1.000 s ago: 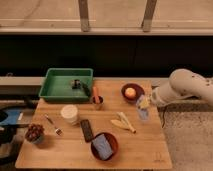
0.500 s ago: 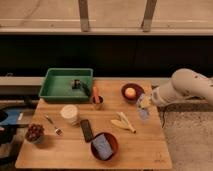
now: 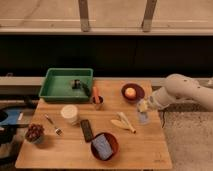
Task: Place towel in table surface
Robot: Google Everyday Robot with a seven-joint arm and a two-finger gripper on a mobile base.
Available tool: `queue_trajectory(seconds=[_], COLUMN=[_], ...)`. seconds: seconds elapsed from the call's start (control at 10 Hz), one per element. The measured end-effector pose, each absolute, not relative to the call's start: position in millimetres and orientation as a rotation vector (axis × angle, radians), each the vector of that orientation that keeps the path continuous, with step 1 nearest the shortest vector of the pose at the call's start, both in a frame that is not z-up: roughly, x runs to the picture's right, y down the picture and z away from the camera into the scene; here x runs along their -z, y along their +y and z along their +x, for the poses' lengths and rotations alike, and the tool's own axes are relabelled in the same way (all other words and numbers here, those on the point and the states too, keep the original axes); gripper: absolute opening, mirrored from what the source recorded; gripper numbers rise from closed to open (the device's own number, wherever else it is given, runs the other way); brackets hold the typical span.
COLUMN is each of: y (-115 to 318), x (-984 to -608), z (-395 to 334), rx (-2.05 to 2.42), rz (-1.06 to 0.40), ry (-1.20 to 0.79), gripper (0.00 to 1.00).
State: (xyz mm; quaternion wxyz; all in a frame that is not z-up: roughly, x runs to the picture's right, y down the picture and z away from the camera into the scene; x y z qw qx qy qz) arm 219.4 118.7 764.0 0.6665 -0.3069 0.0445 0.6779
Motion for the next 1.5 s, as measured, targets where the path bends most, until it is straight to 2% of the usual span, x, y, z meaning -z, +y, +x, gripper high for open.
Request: queue_trajectory(seconds=[0.4, 0.7, 1.3, 1.4, 1.5], y=[151, 164, 181, 182, 183], x=[-807, -823, -838, -839, -840], z=[231, 243, 247, 246, 246], rx=[-1.573, -1.604, -1.606, -1.6, -1.597], rz=[-0.756, -0.796, -0.846, -0.85, -0.852], ry=[0.192, 0.238, 0.315, 0.322, 0.326], gripper=[0.0, 0.02, 0.59, 0.64, 0.64])
